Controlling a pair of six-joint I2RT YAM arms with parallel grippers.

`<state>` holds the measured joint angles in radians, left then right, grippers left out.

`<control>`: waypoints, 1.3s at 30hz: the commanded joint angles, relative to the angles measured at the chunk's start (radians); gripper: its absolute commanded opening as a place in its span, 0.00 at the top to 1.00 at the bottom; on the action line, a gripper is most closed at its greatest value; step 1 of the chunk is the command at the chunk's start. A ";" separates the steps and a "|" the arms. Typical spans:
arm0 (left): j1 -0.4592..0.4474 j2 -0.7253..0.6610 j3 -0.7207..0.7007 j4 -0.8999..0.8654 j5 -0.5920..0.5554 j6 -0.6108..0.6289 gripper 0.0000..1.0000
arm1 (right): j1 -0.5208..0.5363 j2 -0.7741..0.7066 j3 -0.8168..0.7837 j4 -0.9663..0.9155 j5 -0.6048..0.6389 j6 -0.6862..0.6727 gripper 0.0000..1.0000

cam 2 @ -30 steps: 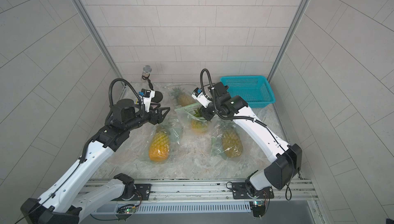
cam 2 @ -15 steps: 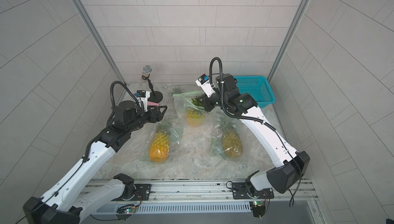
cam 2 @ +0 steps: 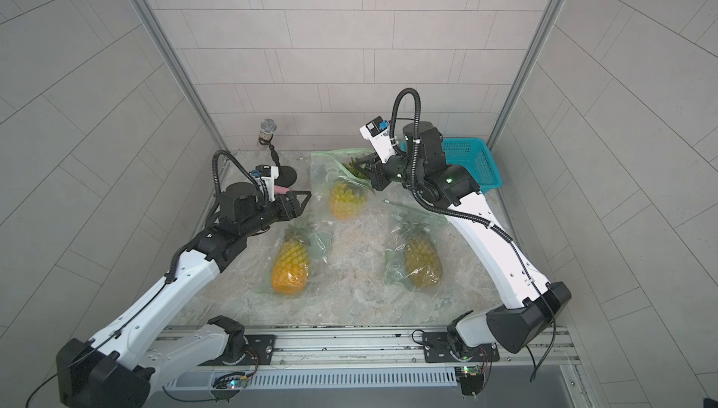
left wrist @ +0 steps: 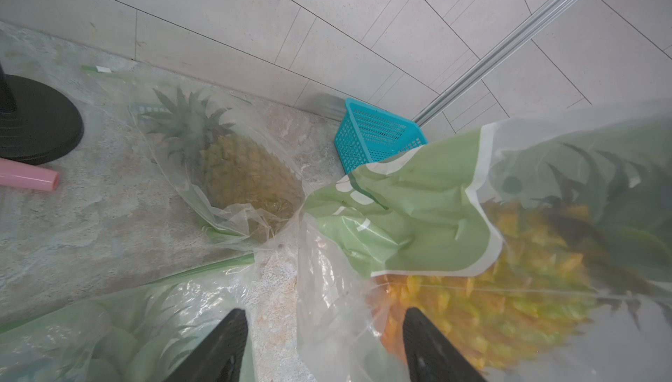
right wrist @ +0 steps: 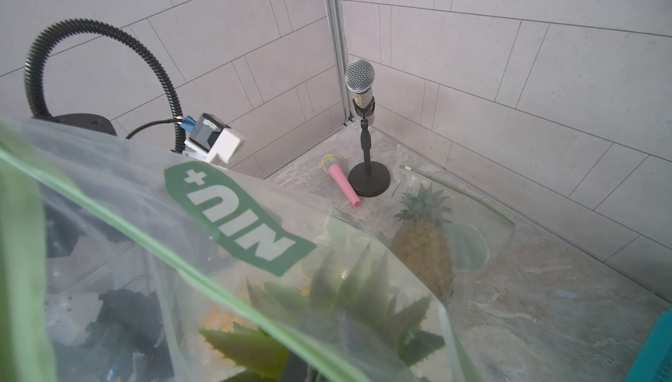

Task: Open the zip-top bag and take out the pineapple
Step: Pick up the pineapple from the zipper food storage bag.

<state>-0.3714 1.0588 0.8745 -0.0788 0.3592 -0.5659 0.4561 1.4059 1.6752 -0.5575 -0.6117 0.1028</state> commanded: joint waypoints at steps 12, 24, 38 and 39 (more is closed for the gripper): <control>0.005 0.138 -0.038 0.224 0.207 -0.085 0.65 | -0.003 -0.025 0.025 0.116 -0.053 0.046 1.00; 0.004 0.141 -0.012 0.057 0.132 0.062 1.00 | -0.003 -0.083 -0.048 0.183 -0.037 0.044 1.00; 0.005 0.201 0.080 -0.197 0.019 0.272 1.00 | -0.003 -0.216 -0.150 0.344 -0.026 0.071 1.00; 0.005 0.205 0.086 -0.203 0.016 0.276 1.00 | -0.003 -0.223 -0.153 0.346 -0.018 0.069 1.00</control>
<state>-0.3714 1.2510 0.9241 -0.2237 0.4175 -0.3466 0.4553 1.2404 1.5131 -0.3553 -0.6277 0.1528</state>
